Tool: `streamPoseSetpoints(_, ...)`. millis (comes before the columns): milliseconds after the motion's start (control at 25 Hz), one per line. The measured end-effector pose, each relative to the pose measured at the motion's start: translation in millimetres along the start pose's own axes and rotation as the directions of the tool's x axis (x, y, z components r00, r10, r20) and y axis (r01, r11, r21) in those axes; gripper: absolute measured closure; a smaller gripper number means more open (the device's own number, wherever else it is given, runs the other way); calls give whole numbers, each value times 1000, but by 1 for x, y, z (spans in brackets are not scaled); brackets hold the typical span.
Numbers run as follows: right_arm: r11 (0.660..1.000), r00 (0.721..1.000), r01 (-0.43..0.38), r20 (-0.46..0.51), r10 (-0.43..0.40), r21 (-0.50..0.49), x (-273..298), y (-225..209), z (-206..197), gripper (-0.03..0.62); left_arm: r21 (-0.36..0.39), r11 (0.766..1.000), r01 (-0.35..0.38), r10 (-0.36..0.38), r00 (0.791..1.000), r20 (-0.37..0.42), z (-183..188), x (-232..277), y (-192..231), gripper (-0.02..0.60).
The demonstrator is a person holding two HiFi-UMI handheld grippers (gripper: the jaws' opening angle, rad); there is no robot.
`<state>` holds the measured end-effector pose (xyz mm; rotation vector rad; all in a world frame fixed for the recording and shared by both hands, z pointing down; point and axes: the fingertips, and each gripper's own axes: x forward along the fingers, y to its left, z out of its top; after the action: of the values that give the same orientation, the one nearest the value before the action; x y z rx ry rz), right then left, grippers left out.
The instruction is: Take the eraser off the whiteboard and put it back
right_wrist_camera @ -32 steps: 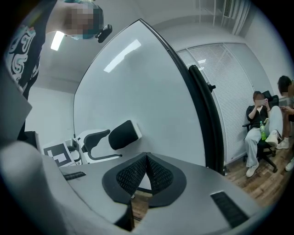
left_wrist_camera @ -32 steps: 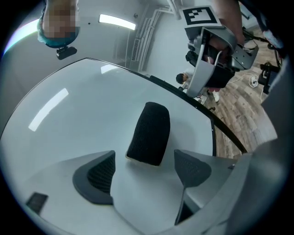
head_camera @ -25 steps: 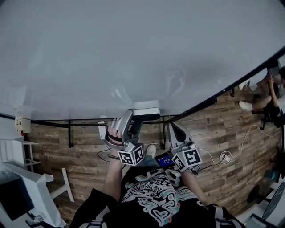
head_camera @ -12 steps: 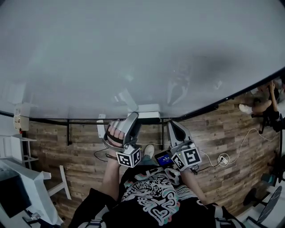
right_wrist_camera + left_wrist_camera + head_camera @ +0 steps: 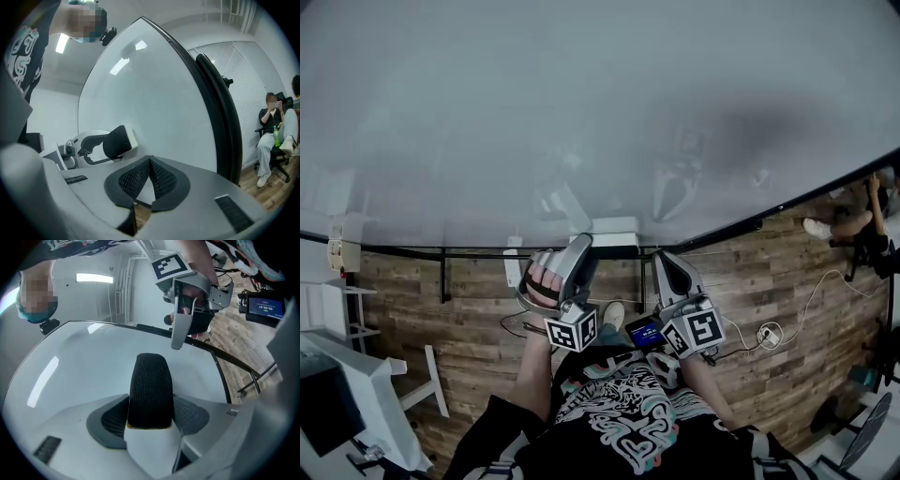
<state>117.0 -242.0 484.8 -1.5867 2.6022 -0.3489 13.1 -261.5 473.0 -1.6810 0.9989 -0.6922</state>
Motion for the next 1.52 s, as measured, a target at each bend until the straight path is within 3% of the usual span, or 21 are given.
streamPoseSetpoints(1000, 999, 998, 38, 40, -39, 31, -36, 18, 9, 580, -48, 998, 28, -28, 1000, 14, 16, -36, 3, 302)
streamPoseSetpoints(1520, 998, 994, 60, 91, -60, 12, -83, 71, 25, 579, -32, 999, 20, -18, 998, 54, 32, -96, 29, 302)
